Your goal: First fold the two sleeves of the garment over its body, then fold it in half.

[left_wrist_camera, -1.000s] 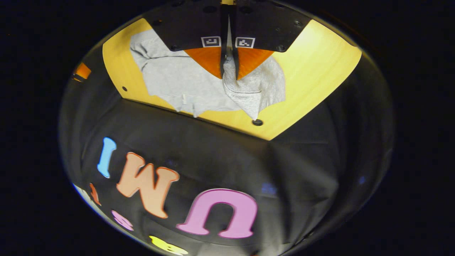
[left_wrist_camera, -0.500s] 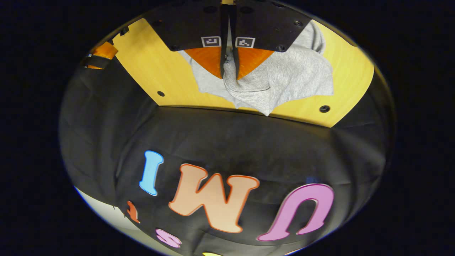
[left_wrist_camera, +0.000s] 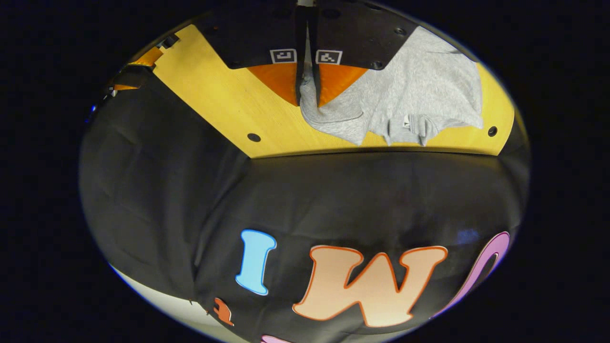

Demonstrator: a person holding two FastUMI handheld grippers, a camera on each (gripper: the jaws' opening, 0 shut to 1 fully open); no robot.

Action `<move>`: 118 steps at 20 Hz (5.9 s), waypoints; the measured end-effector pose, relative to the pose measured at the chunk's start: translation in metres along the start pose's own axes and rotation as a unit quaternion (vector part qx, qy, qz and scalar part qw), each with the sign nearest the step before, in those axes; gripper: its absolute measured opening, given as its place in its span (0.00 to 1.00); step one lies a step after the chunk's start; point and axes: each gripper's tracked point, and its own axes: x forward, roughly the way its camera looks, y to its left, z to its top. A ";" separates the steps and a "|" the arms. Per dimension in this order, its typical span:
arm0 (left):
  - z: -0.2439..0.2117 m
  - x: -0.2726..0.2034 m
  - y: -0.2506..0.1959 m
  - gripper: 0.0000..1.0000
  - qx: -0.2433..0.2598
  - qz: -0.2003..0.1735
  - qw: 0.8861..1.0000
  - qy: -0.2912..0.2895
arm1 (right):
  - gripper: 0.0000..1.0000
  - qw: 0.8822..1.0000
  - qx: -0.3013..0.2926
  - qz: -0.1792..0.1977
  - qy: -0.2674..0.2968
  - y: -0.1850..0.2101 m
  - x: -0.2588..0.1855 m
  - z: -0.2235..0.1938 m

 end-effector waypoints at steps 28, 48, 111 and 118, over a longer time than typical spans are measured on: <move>-0.074 -0.127 0.151 0.95 0.007 0.149 0.988 0.030 | 0.99 0.985 -0.066 0.131 0.091 0.087 0.025 -0.082; -0.257 -0.242 0.222 0.95 -0.072 0.262 0.951 0.146 | 0.99 0.962 -0.136 0.128 0.197 0.100 0.061 -0.190; -0.237 -0.234 0.255 0.95 -0.181 0.258 0.944 0.100 | 0.03 0.975 -0.044 0.155 0.150 0.149 0.087 -0.114; -0.246 -0.223 0.253 0.91 -0.125 0.289 0.941 0.121 | 0.03 0.975 -0.048 0.154 0.151 0.149 0.087 -0.114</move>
